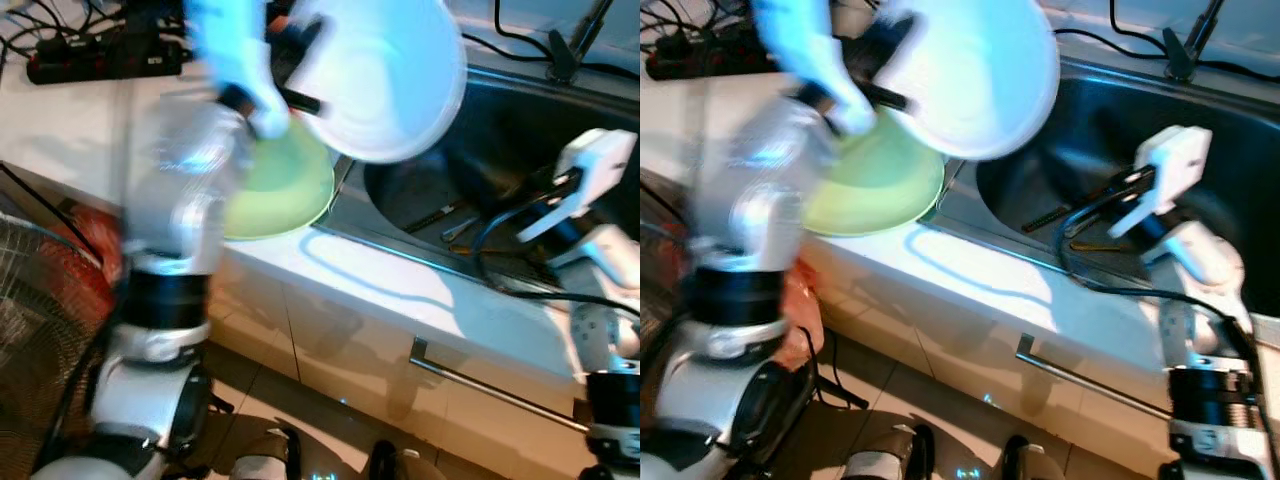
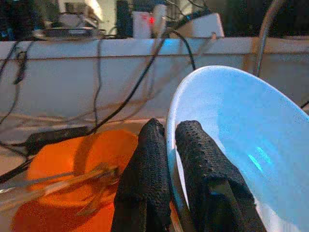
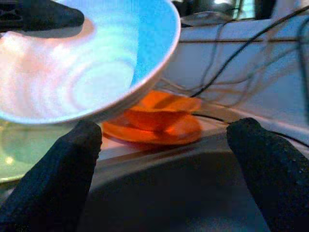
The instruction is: Kitchen organization
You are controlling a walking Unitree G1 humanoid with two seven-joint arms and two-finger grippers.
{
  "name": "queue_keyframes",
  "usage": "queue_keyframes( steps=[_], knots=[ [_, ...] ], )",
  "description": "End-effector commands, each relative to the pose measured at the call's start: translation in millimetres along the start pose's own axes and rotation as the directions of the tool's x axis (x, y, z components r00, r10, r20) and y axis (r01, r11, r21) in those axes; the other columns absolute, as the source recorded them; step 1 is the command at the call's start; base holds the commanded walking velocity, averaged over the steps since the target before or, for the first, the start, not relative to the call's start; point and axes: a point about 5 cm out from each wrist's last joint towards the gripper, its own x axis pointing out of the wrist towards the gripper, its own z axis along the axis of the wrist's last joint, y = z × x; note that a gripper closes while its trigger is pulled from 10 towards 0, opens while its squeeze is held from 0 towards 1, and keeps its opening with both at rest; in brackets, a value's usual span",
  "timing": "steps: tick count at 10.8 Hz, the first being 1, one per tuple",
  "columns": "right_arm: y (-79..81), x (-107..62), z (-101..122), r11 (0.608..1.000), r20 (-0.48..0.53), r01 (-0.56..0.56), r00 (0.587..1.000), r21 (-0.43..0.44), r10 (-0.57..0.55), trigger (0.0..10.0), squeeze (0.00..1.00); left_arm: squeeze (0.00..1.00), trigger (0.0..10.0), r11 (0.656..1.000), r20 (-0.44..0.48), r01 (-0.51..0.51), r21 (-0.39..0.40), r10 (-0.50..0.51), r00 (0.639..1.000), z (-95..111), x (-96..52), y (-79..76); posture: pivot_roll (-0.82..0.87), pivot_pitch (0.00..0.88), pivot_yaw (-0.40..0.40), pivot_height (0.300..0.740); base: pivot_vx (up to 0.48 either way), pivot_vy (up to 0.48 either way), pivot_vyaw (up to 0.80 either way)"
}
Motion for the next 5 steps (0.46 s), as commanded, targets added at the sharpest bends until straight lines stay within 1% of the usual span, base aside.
queue_keyframes(
  steps=[1,2,4,5],
  knots=[
    [-7.3,-7.6,1.5,0.999,-0.008,0.039,0.999,-0.03,-0.039,10.0,0.0,0.0,10.0,0.999,0.051,0.034,0.042,-0.036,0.998,8.2,10.0,-8.4,0.05,0.144,0.081,0.74,0.0,0.0,0.0],
    [-10.2,-13.4,2.7,0.997,-0.017,0.062,0.998,-0.05,-0.063,10.0,0.0,0.0,10.0,0.996,0.038,0.062,0.06,-0.065,0.997,-1.2,19.9,-16.7,0.04,0.145,0.094,0.74,0.0,0.0,0.0],
    [-14.7,-22.9,3.3,0.993,-0.04,0.09,0.995,-0.081,-0.094,10.0,0.0,0.0,10.0,0.994,0.016,0.095,0.06,-0.096,0.995,-13.7,31.0,-28.6,0.02,0.153,0.102,0.74,0.0,0.0,0.0],
    [-23.5,-33.5,3.8,0.985,-0.065,0.134,0.988,-0.111,-0.142,10.0,0.0,0.0,10.0,0.991,-0.016,0.114,0.067,-0.113,0.993,-25.8,40.4,-36.5,0.01,0.161,0.106,0.74,0.0,0.0,0.0]
  ],
)
